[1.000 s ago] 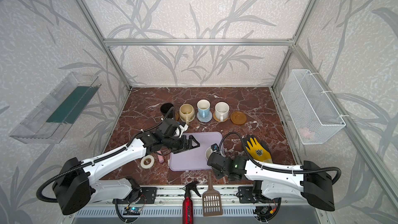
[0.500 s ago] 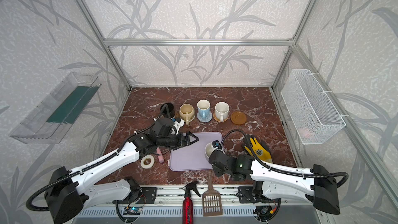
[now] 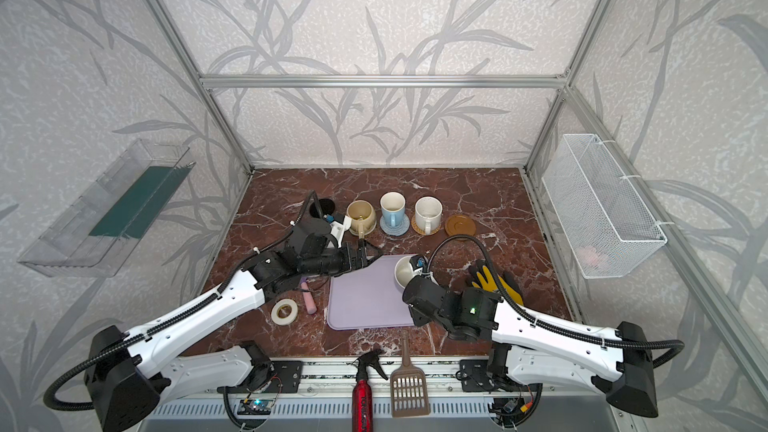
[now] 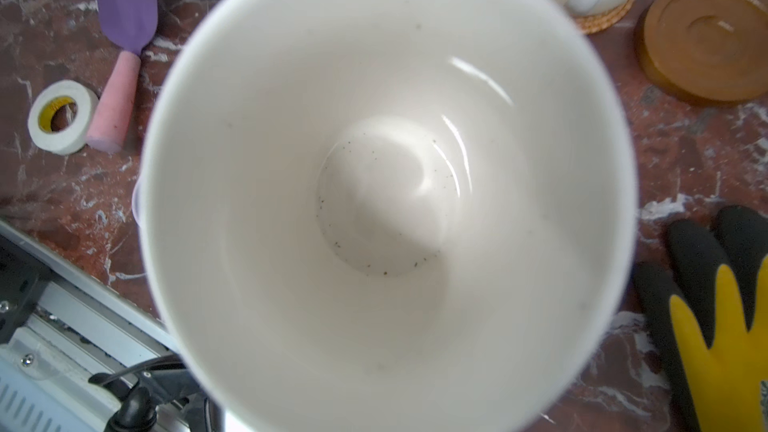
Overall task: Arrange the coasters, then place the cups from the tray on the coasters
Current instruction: 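Lift the lavender mug off the tray with right gripper, then carry the lavender mug onto the small brown wooden coaster and open right gripper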
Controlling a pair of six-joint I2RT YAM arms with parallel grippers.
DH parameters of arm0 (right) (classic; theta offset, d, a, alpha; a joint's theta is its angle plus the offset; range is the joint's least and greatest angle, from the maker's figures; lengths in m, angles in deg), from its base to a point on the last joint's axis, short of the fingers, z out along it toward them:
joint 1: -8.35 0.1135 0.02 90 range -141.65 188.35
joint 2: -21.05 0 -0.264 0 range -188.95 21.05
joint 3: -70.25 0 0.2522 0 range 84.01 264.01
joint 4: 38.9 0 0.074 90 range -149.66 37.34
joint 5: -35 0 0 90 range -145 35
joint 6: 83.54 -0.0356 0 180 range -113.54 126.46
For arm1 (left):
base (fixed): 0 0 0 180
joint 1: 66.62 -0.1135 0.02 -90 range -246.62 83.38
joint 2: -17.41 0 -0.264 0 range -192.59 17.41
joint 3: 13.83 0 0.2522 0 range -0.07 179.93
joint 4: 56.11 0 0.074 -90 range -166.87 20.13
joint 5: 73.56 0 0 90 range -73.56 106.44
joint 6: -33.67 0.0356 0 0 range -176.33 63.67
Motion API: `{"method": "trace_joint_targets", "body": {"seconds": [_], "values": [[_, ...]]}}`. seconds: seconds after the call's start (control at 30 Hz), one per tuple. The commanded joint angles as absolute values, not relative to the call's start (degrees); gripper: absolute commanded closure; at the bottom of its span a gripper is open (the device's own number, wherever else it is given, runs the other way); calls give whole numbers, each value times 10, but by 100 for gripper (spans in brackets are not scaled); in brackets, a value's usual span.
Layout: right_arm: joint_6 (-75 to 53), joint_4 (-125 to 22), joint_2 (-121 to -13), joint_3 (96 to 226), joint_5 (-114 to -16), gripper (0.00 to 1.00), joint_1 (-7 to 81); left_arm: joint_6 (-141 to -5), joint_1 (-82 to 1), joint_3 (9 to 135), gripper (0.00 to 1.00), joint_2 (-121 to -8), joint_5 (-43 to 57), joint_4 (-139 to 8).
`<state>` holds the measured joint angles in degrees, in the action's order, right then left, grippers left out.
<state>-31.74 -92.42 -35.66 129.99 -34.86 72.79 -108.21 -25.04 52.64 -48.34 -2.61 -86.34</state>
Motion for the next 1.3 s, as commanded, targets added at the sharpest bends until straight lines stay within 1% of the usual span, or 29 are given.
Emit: {"method": "trace_joint_targets", "body": {"seconds": [0.0, 0.03, 0.1, 0.33, 0.53, 0.77, 1.07, 1.13, 1.27], "values": [[-279, -914, -360, 1338, -352, 100, 678, -1064, -249, 566, 1, -485, -1, -874], [-272, -913, -363, 1343, -361, 100, 673, -1061, -249, 573, 1, -489, 0, -874], [-248, -910, -373, 1359, -381, 100, 630, -1053, -249, 587, 1, -498, 1, -874], [-198, -928, -393, 1403, -404, 100, 549, -1026, -249, 642, 1, -537, 3, -869], [-158, -942, -398, 1435, -420, 100, 476, -1010, -250, 689, 1, -585, 3, -845], [-120, -946, -421, 1473, -447, 100, 365, -992, -250, 757, 1, -650, -6, -836], [-117, -908, -512, 1491, -512, 100, 223, -958, -248, 835, 1, -732, 9, -840], [-116, -897, -535, 1496, -521, 100, 206, -961, -249, 842, 1, -745, 15, -835], [-110, -872, -580, 1506, -501, 100, 197, -960, -249, 865, 1, -772, 28, -838]]}}
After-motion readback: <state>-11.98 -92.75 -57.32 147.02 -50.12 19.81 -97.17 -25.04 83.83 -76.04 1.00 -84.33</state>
